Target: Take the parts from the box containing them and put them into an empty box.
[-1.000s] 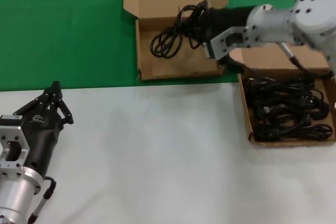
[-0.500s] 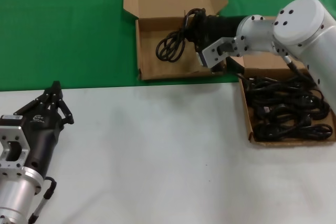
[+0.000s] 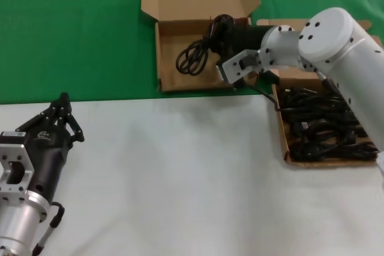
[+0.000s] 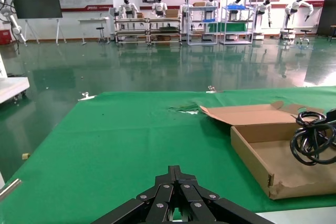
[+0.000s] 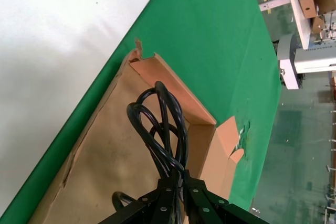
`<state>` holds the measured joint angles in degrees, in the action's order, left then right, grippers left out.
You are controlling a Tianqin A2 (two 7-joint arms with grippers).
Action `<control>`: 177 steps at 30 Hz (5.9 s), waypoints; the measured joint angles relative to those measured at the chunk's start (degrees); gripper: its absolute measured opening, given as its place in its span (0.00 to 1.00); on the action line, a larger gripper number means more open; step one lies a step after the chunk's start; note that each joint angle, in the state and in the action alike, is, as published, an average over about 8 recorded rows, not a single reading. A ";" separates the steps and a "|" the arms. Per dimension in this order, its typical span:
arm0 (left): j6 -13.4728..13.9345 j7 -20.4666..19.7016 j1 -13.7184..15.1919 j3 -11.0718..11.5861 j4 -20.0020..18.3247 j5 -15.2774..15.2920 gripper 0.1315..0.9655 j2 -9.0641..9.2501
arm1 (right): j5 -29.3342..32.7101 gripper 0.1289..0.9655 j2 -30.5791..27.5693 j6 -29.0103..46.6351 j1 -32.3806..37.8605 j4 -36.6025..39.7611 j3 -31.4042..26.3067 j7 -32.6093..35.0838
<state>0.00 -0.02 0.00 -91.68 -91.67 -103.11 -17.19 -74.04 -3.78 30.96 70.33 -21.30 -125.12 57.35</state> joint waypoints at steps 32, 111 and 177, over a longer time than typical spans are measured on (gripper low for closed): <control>0.00 0.00 0.00 0.00 0.00 0.00 0.01 0.00 | -22.68 0.22 2.12 -3.53 2.58 10.97 -3.28 20.17; 0.00 0.01 0.00 0.00 0.00 -0.02 0.94 0.00 | -24.42 1.00 -12.26 -23.59 -53.03 -55.52 24.01 -41.47; 0.00 0.03 0.00 0.00 0.00 -0.02 1.00 0.00 | -28.52 1.00 -13.27 -30.05 -68.20 -68.55 32.29 -55.41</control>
<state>0.00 0.00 0.00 -91.67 -91.67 -103.13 -17.19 -102.56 -17.05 0.90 2.12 -89.85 -92.83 1.95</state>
